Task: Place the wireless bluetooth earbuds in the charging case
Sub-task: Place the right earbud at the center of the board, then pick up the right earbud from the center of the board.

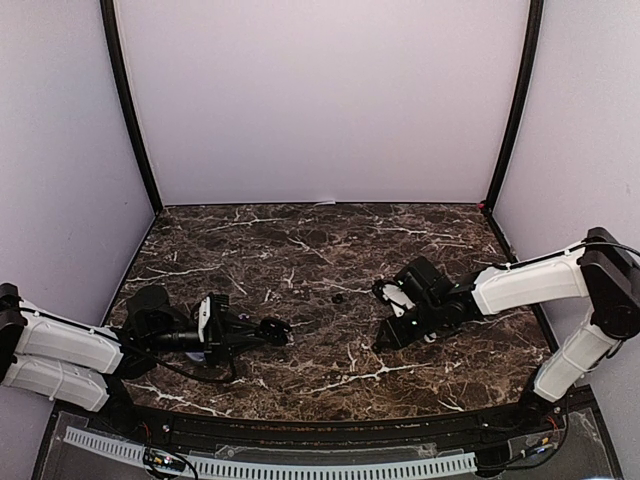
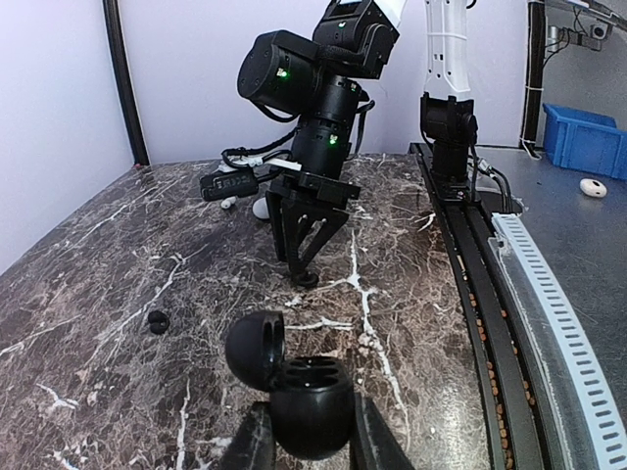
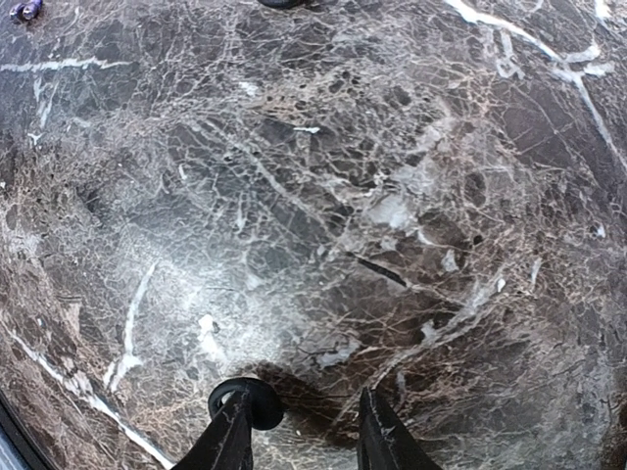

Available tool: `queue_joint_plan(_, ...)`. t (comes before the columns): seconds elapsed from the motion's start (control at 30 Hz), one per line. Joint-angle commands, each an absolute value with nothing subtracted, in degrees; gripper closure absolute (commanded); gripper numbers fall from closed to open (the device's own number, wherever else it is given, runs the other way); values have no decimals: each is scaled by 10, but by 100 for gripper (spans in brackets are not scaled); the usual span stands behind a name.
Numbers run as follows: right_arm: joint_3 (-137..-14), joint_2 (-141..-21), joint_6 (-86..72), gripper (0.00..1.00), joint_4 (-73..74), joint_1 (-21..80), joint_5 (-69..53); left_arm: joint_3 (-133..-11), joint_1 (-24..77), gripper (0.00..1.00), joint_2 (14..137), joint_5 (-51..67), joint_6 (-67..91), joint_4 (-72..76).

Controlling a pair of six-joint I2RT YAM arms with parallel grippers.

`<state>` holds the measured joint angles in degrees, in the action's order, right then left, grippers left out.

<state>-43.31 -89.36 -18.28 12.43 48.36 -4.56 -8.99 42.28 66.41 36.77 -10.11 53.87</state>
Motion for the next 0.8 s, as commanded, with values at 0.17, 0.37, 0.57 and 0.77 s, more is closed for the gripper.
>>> queue_joint_plan(0.17,-441,-874,-179,64,144,488,-30,-101,425,94,650,368,-108,535)
queue_joint_plan(0.37,-427,-863,-188,64,149,488,-31,-103,428,94,648,369,-109,532)
queue_joint_plan(0.57,-417,-844,-196,64,150,489,-31,-104,431,94,647,370,-110,531)
queue_joint_plan(0.77,-429,-836,-190,63,139,491,-41,-102,432,94,645,368,-111,531)
